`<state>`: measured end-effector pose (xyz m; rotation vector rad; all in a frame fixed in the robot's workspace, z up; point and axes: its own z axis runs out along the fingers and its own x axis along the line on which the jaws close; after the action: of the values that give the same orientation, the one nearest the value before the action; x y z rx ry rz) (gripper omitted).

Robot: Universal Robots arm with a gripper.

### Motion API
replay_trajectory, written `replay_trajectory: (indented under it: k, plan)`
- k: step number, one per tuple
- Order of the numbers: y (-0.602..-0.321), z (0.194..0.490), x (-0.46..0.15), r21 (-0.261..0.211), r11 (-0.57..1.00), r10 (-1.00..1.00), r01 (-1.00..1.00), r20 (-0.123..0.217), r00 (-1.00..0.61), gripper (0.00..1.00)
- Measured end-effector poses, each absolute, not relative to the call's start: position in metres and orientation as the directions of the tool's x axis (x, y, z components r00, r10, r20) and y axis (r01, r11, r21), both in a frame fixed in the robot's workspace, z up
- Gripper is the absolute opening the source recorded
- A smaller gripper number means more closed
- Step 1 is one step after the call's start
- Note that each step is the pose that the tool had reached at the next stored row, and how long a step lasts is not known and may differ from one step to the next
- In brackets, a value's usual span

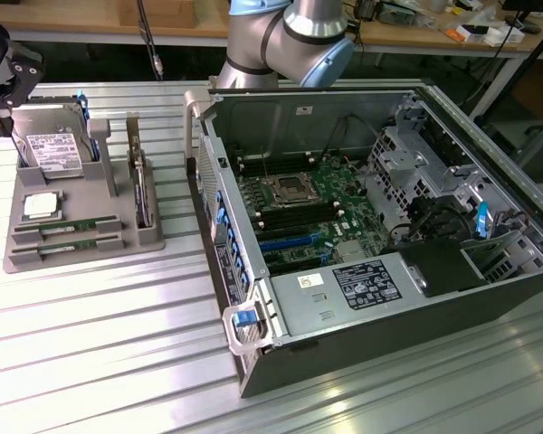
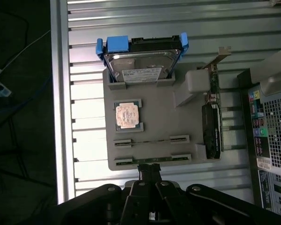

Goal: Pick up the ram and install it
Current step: 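Reach for the ram, then pick up the ram and move it above insertion slot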

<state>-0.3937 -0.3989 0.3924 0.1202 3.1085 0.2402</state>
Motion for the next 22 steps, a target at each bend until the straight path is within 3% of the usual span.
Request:
replay_trajectory:
  k: [2,3,5,12,22]
  plan:
    - [-0.399,0.392,-0.391,0.129,0.989,0.078,0.076,-0.014,-0.997,0.10]
    - [-0.399,0.392,-0.388,0.085,0.993,0.077,0.076,-0.014,-0.997,0.10]
    - [-0.399,0.392,-0.386,0.053,0.996,0.077,0.076,-0.014,-0.997,0.10]
    - [-0.399,0.388,-0.359,0.051,0.996,0.077,0.077,0.009,-0.997,0.10]
    - [-0.399,0.388,-0.358,0.051,0.996,0.076,0.077,0.009,-0.997,0.10]
